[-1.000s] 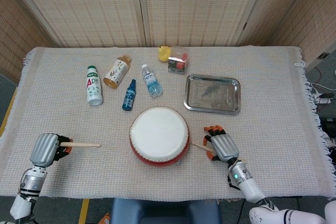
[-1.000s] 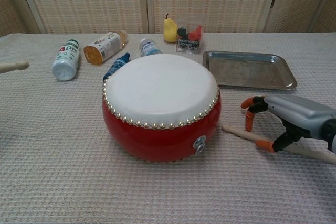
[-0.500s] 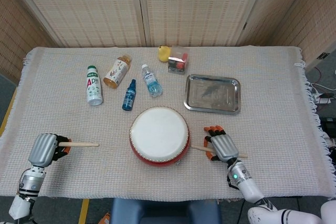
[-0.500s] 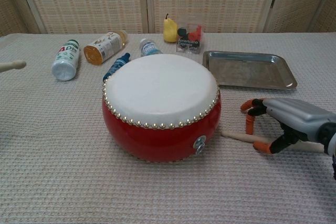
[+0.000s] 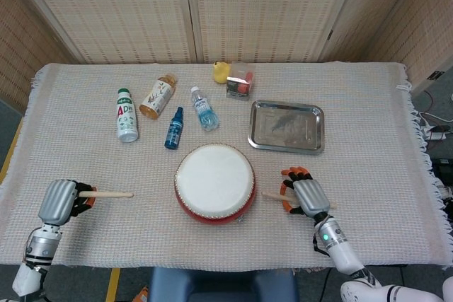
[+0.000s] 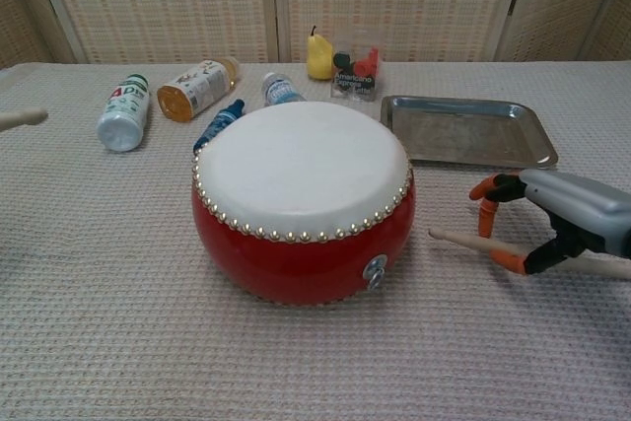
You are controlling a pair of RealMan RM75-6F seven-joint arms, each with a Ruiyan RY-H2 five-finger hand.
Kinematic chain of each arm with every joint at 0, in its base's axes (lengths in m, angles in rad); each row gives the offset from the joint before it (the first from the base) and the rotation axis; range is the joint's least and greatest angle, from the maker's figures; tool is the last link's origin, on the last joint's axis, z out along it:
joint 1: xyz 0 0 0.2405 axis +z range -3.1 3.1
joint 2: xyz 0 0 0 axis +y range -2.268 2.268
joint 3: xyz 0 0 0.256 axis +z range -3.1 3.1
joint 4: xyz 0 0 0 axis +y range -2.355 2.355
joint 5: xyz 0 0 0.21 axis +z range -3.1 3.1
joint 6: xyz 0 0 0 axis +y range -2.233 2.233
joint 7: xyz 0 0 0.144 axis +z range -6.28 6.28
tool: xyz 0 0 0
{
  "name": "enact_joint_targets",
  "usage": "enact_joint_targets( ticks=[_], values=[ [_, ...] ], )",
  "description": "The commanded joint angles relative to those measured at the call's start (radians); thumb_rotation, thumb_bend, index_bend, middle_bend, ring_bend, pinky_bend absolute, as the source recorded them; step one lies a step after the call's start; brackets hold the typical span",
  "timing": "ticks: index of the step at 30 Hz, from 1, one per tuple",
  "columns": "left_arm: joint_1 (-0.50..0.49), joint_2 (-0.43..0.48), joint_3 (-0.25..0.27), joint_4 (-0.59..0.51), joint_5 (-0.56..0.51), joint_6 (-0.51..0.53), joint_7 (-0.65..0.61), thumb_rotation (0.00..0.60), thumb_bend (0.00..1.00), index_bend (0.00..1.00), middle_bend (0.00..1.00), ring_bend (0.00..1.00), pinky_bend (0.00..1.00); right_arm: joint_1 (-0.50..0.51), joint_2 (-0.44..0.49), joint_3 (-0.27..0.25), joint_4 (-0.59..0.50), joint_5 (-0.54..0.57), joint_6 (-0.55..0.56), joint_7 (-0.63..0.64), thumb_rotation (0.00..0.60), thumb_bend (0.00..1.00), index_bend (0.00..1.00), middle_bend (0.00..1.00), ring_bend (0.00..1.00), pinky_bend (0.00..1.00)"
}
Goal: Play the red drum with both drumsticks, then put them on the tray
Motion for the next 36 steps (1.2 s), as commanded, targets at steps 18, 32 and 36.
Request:
enact_joint_targets(
  ticks=[18, 32, 36],
  values=[
    [0.011, 0.031, -0.001, -0.066, 0.013, 0.027, 0.038, 0.600, 0.54, 1.00, 1.00, 1.00, 1.00, -0.069, 0.285, 0.006, 0.050, -0.328, 0.057, 1.658, 0.600, 0.54, 0.67, 0.28, 0.20, 0.23],
    [0.009, 0.038, 0.000, -0.084, 0.006, 0.013, 0.052, 0.600, 0.53, 1.00, 1.00, 1.00, 1.00, 0.017, 0.085, -0.116, 0.521, -0.472, 0.176, 2.279, 0.600, 0.53, 0.60, 0.29, 0.25, 0.29],
    [0.009, 0.036, 0.003, -0.076, 0.005, 0.007, 0.047, 0.600, 0.54, 1.00, 1.00, 1.00, 1.00, 0.018, 0.042, -0.128, 0.603, -0.462, 0.199, 2.339, 0.600, 0.42, 0.55, 0.29, 0.25, 0.29]
  ],
)
